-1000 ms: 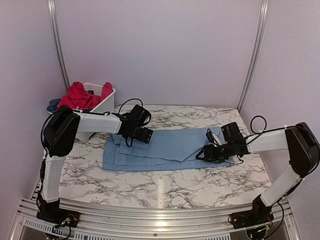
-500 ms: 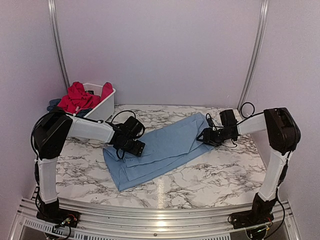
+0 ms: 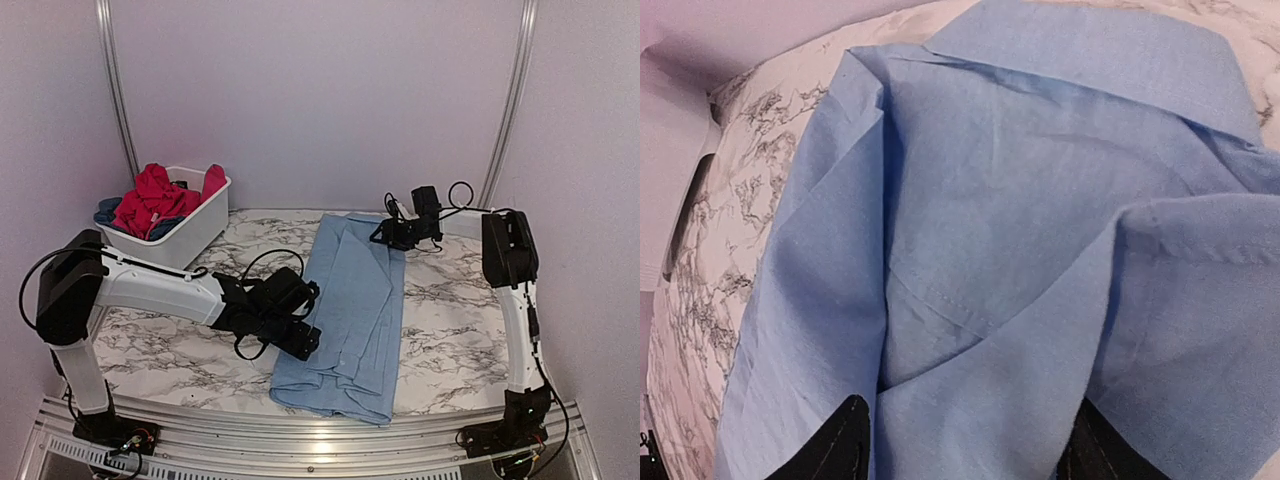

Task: Fold and stack the mixed laundry pile
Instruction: Rotate the rectangle-folded shirt at the center of the board.

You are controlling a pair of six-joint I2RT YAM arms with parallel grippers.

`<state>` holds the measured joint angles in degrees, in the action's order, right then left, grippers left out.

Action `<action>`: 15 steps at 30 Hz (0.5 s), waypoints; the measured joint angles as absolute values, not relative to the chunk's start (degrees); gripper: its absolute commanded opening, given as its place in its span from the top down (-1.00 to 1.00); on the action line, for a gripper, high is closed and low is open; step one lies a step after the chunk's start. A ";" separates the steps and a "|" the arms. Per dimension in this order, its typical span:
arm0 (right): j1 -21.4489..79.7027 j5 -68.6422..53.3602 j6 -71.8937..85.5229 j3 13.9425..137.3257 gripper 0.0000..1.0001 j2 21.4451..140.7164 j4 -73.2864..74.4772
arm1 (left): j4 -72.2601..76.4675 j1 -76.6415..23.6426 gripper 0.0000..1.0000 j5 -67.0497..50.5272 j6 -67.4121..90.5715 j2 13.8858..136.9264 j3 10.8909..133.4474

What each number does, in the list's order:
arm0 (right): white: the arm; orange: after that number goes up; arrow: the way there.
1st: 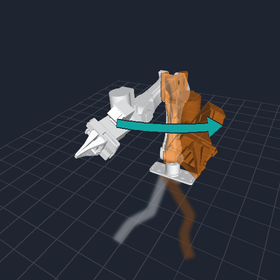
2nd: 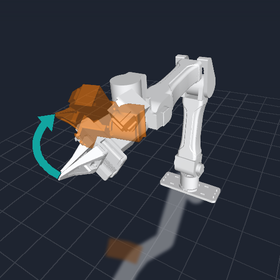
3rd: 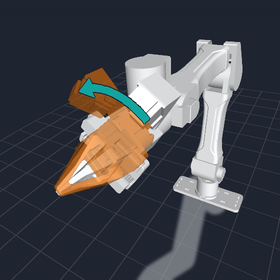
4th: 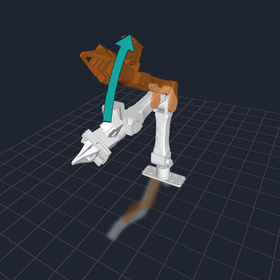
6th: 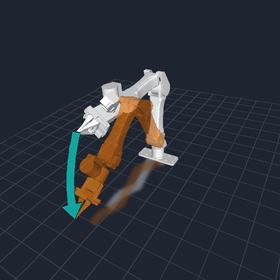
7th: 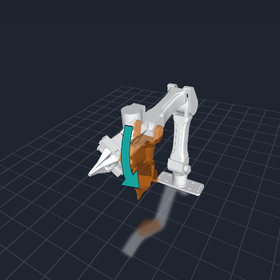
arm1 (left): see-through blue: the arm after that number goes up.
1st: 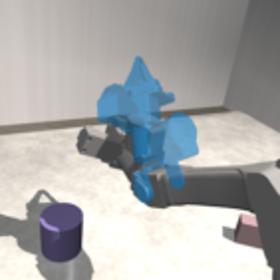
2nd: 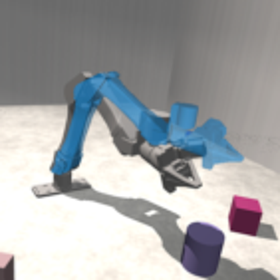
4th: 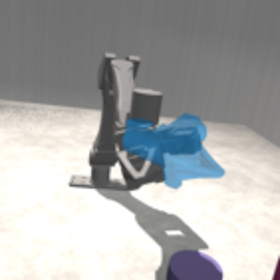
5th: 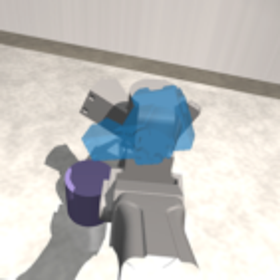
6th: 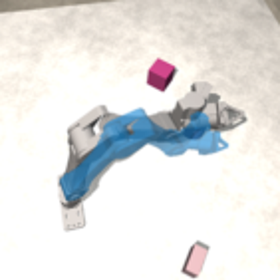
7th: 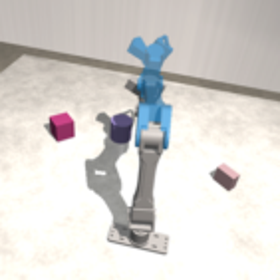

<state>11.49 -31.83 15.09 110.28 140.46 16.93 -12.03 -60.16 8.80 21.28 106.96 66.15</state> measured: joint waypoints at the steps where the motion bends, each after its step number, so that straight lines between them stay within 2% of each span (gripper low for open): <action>1: 12.01 -32.10 14.59 111.55 -0.18 140.68 18.20 | -11.99 -59.86 -0.78 8.82 21.23 105.08 65.67; 4: 12.67 -32.27 13.47 111.24 -0.27 138.76 20.03 | -11.20 -58.52 -0.78 8.84 20.43 100.27 66.04; 7: 13.02 -31.94 12.73 104.55 -0.24 131.83 20.32 | -10.24 -56.42 -0.77 8.62 19.07 99.48 67.94; 15: 15.66 -31.00 13.10 76.73 -0.12 106.32 13.04 | -8.73 -52.38 -0.75 7.68 15.05 108.64 72.99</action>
<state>15.66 -31.00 13.10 76.73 106.32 13.04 -8.73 -52.38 7.68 15.05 108.64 72.99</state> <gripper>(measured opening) 0.578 0.883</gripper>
